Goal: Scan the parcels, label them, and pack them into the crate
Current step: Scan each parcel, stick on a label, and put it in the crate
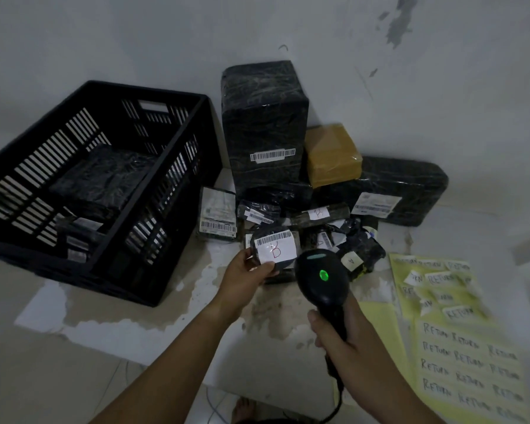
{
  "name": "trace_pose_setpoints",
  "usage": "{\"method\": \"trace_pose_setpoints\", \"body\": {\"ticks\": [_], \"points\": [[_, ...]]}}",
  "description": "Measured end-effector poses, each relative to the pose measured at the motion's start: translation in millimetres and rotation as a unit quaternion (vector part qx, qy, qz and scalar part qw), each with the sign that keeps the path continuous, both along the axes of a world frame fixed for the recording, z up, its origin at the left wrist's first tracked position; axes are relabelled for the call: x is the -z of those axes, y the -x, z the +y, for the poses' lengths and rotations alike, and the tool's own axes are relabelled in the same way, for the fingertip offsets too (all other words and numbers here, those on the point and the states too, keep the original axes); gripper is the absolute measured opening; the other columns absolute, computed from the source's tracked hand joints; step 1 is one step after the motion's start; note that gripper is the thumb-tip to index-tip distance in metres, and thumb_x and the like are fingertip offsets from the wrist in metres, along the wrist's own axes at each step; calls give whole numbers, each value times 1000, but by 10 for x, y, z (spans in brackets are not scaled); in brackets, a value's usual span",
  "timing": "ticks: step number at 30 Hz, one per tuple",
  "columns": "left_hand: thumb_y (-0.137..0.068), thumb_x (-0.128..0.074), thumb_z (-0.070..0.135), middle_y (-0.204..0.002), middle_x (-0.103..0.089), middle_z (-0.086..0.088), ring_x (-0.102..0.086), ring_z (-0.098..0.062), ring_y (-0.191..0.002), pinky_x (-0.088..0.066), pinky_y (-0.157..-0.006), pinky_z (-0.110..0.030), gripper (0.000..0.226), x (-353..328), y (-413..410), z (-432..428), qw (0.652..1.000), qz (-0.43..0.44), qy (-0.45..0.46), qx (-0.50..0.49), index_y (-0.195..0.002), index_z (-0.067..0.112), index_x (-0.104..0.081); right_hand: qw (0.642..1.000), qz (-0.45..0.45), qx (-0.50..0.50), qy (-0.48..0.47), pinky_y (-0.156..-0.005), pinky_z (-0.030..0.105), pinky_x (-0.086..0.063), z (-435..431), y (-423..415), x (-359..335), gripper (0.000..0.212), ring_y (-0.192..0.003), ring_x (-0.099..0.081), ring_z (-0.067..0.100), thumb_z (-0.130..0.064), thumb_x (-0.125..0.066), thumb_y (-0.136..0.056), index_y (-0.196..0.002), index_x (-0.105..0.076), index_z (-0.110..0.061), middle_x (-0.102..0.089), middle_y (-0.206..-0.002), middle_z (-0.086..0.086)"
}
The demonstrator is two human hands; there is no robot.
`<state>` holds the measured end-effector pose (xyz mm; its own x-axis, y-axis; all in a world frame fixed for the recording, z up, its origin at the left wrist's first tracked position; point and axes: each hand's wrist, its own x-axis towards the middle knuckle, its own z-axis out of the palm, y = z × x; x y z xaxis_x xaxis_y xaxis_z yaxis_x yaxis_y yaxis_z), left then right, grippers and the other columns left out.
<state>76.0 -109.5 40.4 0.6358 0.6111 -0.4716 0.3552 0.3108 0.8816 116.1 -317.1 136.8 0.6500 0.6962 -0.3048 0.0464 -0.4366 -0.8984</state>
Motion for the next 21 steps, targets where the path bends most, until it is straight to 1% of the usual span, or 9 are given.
{"method": "trace_pose_setpoints", "body": {"ticks": [1,3,5,6,8,11,13,18,21], "points": [[-96,-65,4,-119,-71,-5,-76,-13,-91,-59,-78,-21,34,4,43,25,1000,2,0,-6,-127,15,-57,1000,-2,-23,18,-65,27,-45,27,-46,113,36,-66,-59,7,-39,-55,-96,-119,-36,-59,-62,-80,-6],[-96,-66,7,-118,-72,-4,-75,-12,-93,-58,-75,-20,34,11,141,87,1000,8,-8,-20,-128,15,-57,997,-5,-57,56,-57,31,-35,75,-134,409,31,-55,-47,13,-26,-55,-93,-113,-38,-44,-50,-72,6],[-96,-67,12,-120,-72,-2,-72,-12,-100,-53,-73,-21,35,25,262,145,999,21,-16,-32,-130,17,-57,992,-13,-73,100,-54,34,-33,123,-188,722,38,-53,-46,21,-25,-56,-86,-114,-34,-37,-51,-74,15],[-96,-68,14,-121,-72,-1,-72,-14,-104,-50,-75,-24,37,45,330,170,999,28,-15,-37,-131,17,-57,989,-22,-82,122,-53,34,-35,150,-193,857,44,-55,-51,26,-27,-58,-83,-117,-32,-38,-55,-77,16],[-97,-67,15,-121,-73,1,-73,-14,-104,-48,-77,-29,37,68,469,180,998,39,-5,-42,-132,19,-56,980,-52,-103,160,-53,33,-42,198,-182,1103,53,-61,-59,24,-32,-61,-78,-122,-31,-36,-61,-82,8],[-97,-66,15,-119,-74,2,-74,-12,-100,-49,-76,-28,38,97,630,126,998,54,2,-37,-134,18,-56,966,-109,-113,203,-65,36,-52,271,-152,1393,62,-85,-65,20,-36,-66,-76,-130,-37,-26,-66,-103,2],[-97,-66,16,-118,-74,3,-74,-11,-97,-50,-75,-28,37,116,692,91,998,60,8,-23,-133,19,-56,967,-101,-98,210,-68,35,-53,319,-125,1554,65,-96,-65,22,-35,-70,-78,-133,-39,-21,-65,-114,4],[-96,-68,20,-119,-74,4,-74,-11,-98,-51,-80,-30,38,148,727,32,997,68,11,26,-132,23,-57,982,-51,-35,178,-63,18,-42,421,-31,1845,65,-103,-65,23,-22,-77,-80,-134,-40,-14,-64,-121,8],[-97,-67,18,-116,-75,7,-75,-10,-96,-49,-79,-30,34,131,733,46,997,65,21,39,-129,25,-57,983,-54,-5,177,-68,19,-47,468,33,1986,60,-101,-65,23,-18,-77,-78,-128,-45,-15,-65,-118,7]]}}
